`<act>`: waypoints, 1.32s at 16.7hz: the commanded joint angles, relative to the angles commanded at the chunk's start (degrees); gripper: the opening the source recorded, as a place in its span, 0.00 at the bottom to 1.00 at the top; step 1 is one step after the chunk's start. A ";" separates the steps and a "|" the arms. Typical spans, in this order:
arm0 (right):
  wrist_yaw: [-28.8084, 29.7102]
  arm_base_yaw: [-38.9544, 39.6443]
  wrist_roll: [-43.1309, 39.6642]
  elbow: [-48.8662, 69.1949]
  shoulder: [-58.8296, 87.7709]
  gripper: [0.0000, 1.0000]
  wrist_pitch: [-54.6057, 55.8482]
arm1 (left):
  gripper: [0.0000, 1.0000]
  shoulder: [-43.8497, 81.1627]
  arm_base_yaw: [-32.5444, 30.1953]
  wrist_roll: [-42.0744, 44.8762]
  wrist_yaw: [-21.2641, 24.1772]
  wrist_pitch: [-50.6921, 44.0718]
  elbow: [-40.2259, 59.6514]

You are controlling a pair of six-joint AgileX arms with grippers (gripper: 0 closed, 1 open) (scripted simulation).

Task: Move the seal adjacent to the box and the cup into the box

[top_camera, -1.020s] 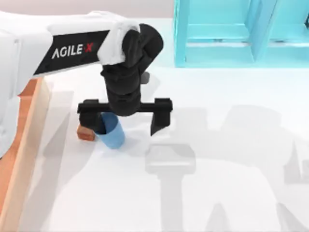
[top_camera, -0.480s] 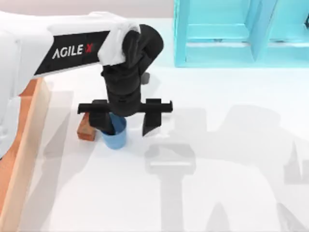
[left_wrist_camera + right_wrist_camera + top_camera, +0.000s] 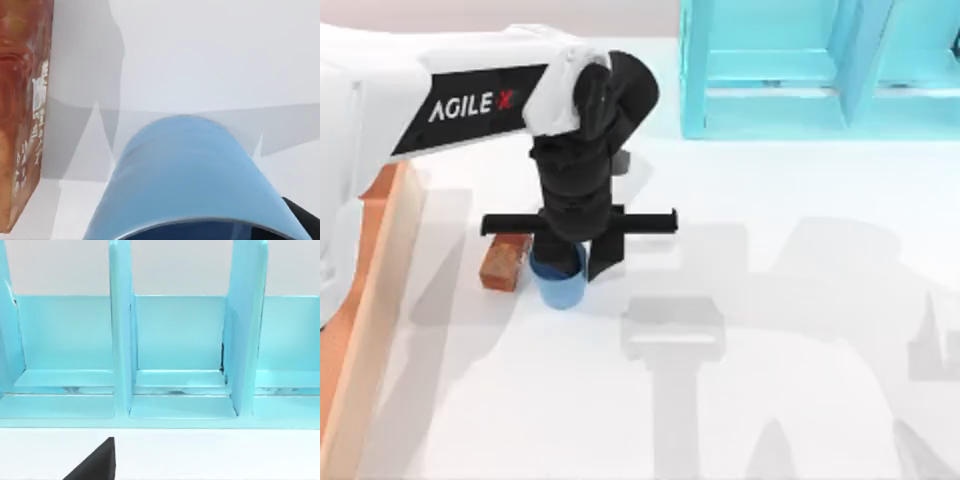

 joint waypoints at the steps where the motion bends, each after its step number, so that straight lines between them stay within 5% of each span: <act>1: 0.00 0.00 0.00 0.00 0.00 1.00 0.00 | 0.00 0.00 0.00 0.00 0.00 0.00 0.00; 8: 0.00 0.00 0.00 0.00 0.00 1.00 0.00 | 0.00 -0.22 0.22 0.20 -0.02 -0.18 0.05; 17: 0.00 0.00 0.00 0.00 0.00 1.00 0.00 | 0.00 -12.91 12.73 12.52 -0.10 -15.76 2.89; 22: 0.00 0.00 0.00 0.00 0.00 1.00 0.00 | 0.00 -13.28 13.03 13.10 -0.22 -16.06 2.70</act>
